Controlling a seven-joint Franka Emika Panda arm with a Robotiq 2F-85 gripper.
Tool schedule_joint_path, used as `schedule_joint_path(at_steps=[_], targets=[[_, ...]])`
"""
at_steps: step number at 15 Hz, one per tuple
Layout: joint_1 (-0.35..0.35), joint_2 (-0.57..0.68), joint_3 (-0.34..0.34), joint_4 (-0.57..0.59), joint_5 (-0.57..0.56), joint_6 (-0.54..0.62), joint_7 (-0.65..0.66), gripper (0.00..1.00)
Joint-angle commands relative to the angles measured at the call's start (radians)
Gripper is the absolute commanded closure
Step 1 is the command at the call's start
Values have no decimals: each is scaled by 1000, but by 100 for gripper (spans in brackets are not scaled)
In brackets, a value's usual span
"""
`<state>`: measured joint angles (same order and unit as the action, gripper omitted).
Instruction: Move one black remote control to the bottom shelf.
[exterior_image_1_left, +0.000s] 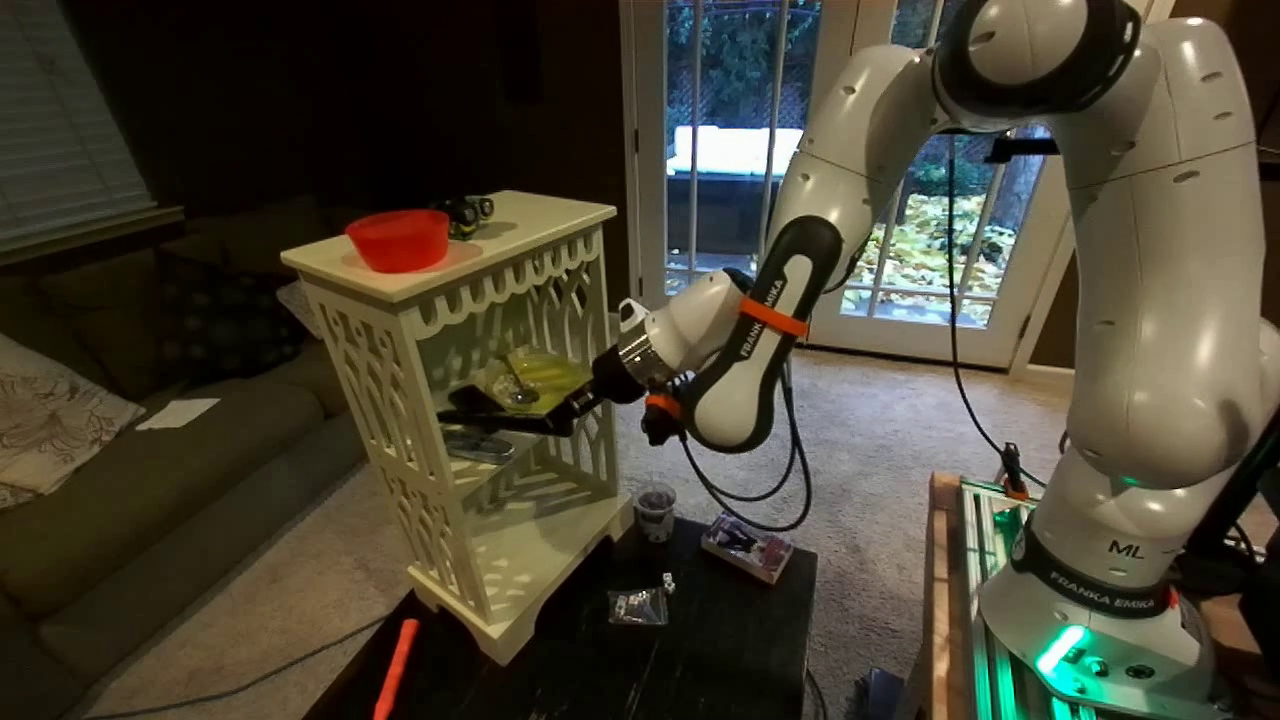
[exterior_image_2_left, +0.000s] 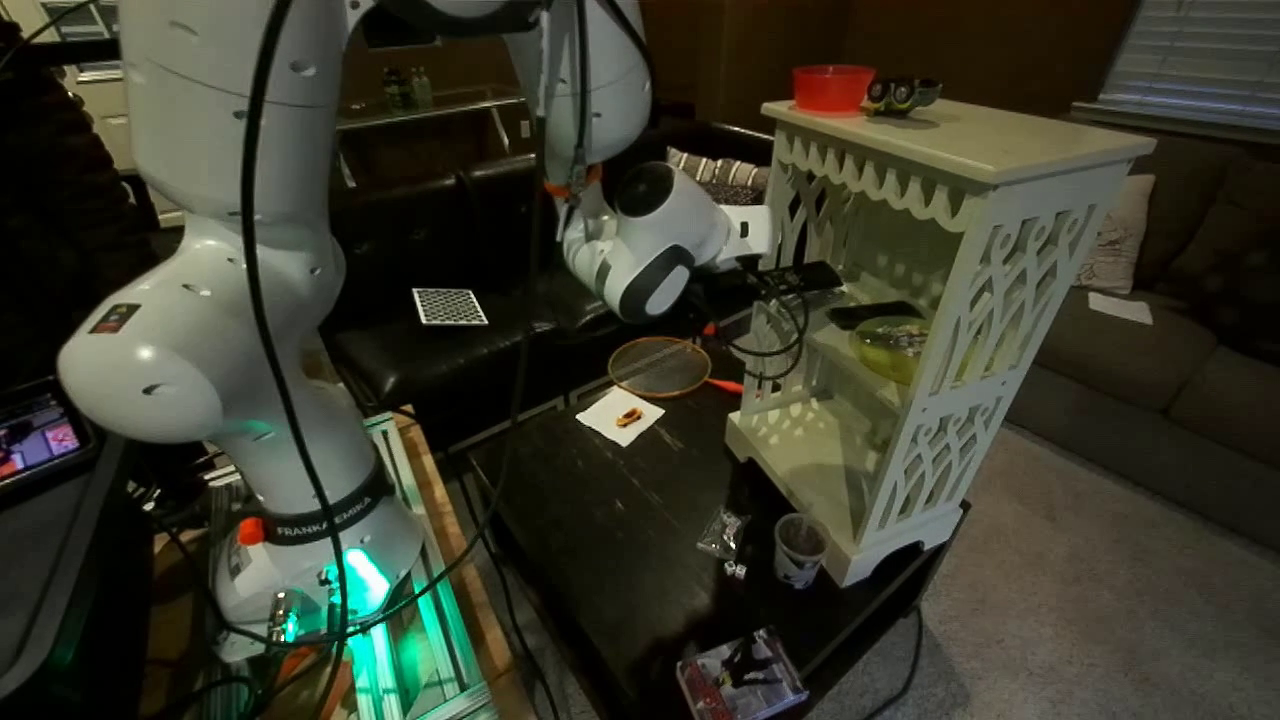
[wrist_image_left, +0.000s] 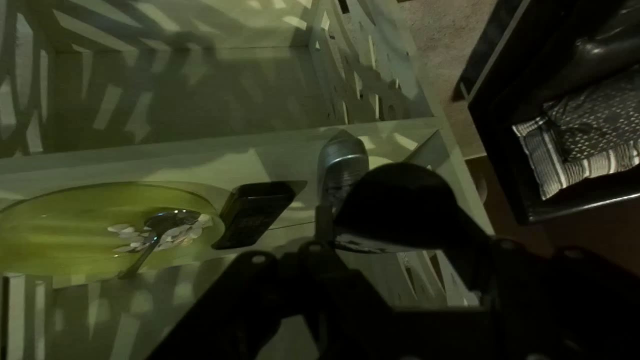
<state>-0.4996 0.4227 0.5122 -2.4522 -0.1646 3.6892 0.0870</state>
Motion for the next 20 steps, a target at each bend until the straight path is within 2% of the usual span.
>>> schedule_joint_path(at_steps=[1,6,7,9,12,15,18,20], targets=[[-63,-176,27,-197,20,113,60,69],[-138,-299,57,-371,-47,130,176,69],[-120,-242,36,-290,-41,72,155,69],[-130,-250,42,-311,-61,31,180,69],[-127,-256,35,-306,-48,-105,179,69],[-153,-252,45,-305,-78,-218,192,69],[-145,-266,35,-304,-43,-337,171,69],[-116,-265,14,-298,5,-402,155,69]])
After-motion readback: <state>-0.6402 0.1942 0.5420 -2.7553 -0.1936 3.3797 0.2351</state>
